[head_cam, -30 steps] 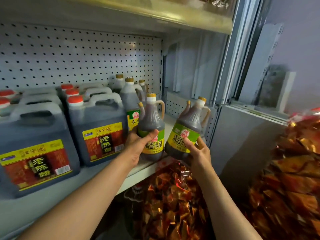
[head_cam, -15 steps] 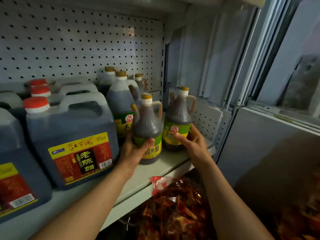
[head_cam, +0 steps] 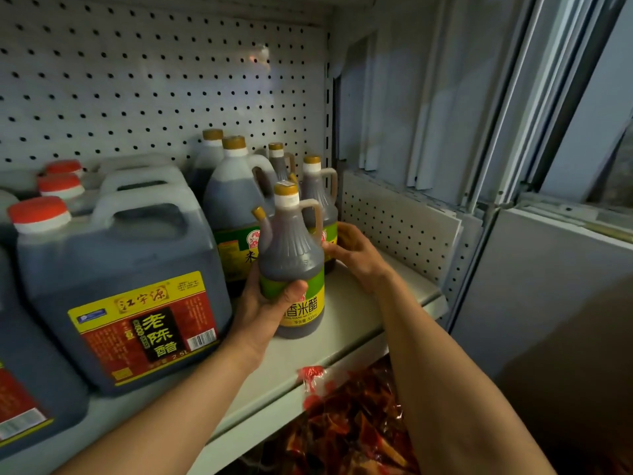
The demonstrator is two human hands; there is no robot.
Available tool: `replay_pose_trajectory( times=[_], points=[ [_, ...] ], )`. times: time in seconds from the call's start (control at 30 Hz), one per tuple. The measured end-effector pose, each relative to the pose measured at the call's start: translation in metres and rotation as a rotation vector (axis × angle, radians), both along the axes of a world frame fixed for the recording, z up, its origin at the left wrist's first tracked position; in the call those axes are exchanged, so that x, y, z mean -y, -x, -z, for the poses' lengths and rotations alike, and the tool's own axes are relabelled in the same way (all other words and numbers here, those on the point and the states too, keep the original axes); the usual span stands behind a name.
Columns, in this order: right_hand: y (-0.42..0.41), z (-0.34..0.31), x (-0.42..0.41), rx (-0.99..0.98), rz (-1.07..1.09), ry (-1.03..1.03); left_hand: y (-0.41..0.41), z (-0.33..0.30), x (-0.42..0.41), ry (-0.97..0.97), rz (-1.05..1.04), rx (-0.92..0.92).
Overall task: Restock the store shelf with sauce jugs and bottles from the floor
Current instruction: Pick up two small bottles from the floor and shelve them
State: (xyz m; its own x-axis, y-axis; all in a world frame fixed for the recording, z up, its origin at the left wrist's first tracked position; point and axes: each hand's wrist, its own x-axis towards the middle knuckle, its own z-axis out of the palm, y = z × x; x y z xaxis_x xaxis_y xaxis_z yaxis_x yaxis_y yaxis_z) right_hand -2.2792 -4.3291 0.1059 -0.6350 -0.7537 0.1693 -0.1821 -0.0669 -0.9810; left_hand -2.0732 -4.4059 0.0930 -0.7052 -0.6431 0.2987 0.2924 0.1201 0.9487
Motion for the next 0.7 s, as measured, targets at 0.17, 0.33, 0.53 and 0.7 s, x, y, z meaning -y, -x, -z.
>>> replay_pose_trajectory(
  times=[0.17, 0.33, 0.53, 0.7],
  points=[
    [0.011, -0.002, 0.017, -0.044, -0.015, -0.042, 0.000, 0.000, -0.001, -0.019, 0.009, -0.008],
    [0.009, -0.005, 0.024, -0.018, -0.012, -0.026, 0.001, -0.001, -0.003, -0.039, 0.007, -0.031],
    [-0.008, -0.008, 0.013, -0.023, 0.032, 0.020, 0.001, -0.003, -0.003, -0.033, 0.013, -0.032],
    [-0.037, 0.000, -0.027, 0.034, 0.014, 0.098, -0.002, -0.001, -0.004, -0.029, 0.019, 0.031]
  ],
)
